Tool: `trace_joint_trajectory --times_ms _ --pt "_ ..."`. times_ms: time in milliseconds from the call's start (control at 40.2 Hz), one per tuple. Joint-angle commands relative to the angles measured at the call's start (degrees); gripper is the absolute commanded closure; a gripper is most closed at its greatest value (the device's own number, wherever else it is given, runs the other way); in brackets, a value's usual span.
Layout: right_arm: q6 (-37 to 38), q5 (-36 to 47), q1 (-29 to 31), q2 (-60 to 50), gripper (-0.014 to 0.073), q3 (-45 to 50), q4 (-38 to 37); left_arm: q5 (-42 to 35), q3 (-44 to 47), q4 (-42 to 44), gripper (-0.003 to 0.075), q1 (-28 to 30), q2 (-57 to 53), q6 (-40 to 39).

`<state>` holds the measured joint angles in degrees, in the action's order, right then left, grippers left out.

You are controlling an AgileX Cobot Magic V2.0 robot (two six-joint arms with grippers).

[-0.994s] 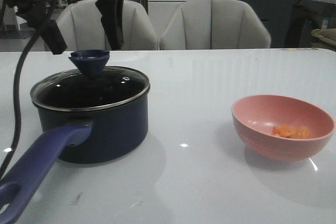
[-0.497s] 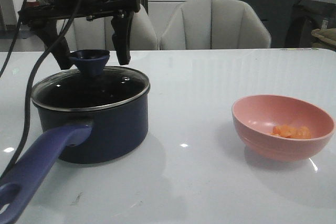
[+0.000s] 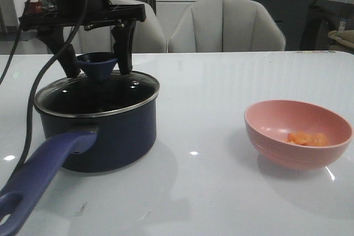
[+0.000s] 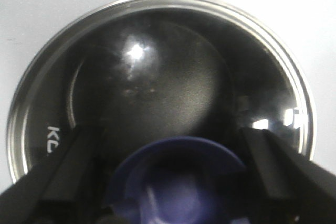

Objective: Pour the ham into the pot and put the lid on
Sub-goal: 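Lower the left gripper onto the blue lid knob and grasp it, then lift the glass lid off the saucepan with the left gripper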

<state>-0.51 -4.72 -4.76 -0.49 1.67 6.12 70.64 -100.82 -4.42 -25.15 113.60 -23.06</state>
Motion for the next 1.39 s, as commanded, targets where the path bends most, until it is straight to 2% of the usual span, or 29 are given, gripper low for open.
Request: trace_joint_trajectory --times_ms 0,124,273,746,1069,1367 --pt "-0.1 4.7 0.3 -1.2 0.0442 0.4 -0.7 1.3 -1.1 -2.9 0.0315 -0.5 -1.6 -0.6" --pt "-0.1 4.7 0.3 -1.2 0.0442 0.4 -0.7 1.5 -1.7 -2.9 0.0381 -0.5 -1.6 -0.6" --pt "-0.1 4.7 0.3 -1.2 0.0442 0.4 -0.7 1.7 -1.7 -2.9 0.0416 -0.5 -1.7 -0.6" --pt "-0.1 4.7 0.3 -1.2 0.0442 0.4 -0.7 3.0 -8.4 -2.7 0.0418 -0.5 -2.0 -0.4" --pt "-0.1 4.7 0.3 -1.2 0.0442 0.4 -0.7 3.0 -8.6 -0.5 0.0418 -0.5 -2.6 -0.2" --pt "-0.1 4.7 0.3 -1.2 0.0442 0.4 -0.7 3.0 -8.6 0.6 0.0417 0.9 -5.1 4.4"
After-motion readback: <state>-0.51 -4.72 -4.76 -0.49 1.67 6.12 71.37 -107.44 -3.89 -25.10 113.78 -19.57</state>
